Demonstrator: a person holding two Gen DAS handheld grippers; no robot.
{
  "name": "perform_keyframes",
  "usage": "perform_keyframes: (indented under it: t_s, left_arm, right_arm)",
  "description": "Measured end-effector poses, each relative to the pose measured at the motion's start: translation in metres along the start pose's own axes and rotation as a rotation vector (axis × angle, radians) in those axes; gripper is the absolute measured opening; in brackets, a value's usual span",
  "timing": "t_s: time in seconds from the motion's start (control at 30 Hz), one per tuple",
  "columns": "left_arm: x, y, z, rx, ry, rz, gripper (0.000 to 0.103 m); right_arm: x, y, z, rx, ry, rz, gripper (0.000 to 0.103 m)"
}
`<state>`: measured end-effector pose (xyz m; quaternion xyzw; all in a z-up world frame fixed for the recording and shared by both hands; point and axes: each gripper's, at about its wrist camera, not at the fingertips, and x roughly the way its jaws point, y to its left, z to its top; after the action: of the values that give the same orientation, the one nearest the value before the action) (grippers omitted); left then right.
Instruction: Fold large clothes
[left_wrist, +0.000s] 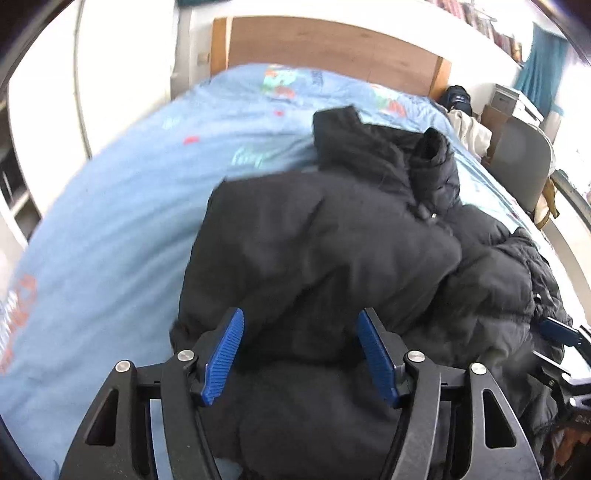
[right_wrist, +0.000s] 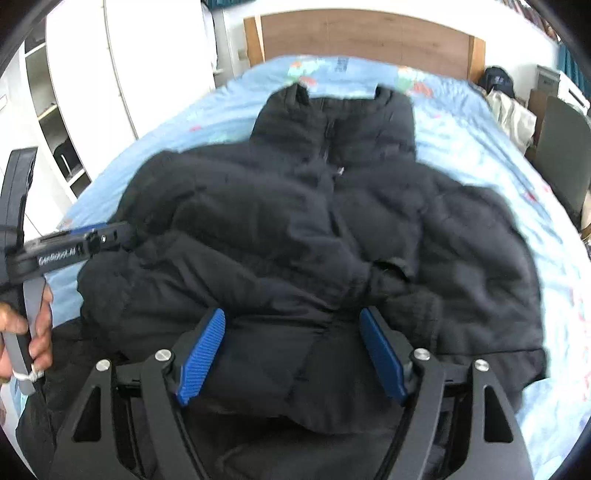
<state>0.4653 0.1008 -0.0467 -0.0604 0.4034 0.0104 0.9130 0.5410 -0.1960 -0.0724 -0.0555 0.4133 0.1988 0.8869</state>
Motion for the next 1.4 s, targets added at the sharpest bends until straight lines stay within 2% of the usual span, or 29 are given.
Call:
perform_keyframes:
  t_s: [0.17, 0.37, 0.53, 0.83, 0.93, 1.07, 1.33, 1.4]
  left_arm:
    - [0.017, -0.018, 0.01, 0.044, -0.011, 0.024, 0.064]
    - [0.041, -0.031, -0.004, 0.074, -0.008, 0.055, 0.065]
    - [0.043, -0.028, -0.013, 0.068, -0.013, 0.053, 0.067]
    - [0.039, -0.025, -0.018, 0.061, 0.005, 0.065, 0.07]
    - [0.03, -0.024, -0.019, 0.055, 0.024, 0.044, 0.07]
    - [0.006, -0.019, -0.021, 0.06, 0.053, 0.015, 0.07]
    - [-0.048, -0.01, -0.025, 0.043, 0.099, 0.051, 0.07]
    - [-0.06, -0.01, -0.027, 0.033, 0.094, 0.055, 0.075]
  right_arm:
    - [0.009, -0.007, 0.002, -0.024, 0.023, -0.021, 0.075]
    - [0.027, -0.012, -0.01, -0.007, 0.023, 0.0, 0.075]
    - [0.035, -0.019, -0.015, 0.022, 0.008, 0.033, 0.075]
    - [0.039, -0.016, -0.017, 0.012, 0.011, 0.017, 0.075]
    - [0.036, -0.015, -0.014, 0.011, 0.038, 0.006, 0.075]
    - [0.013, -0.017, -0.017, 0.008, 0.054, -0.022, 0.075]
    - [-0.052, -0.045, -0.034, 0.053, 0.048, -0.094, 0.075]
    - [-0.071, -0.049, -0.04, 0.06, 0.038, -0.107, 0.075]
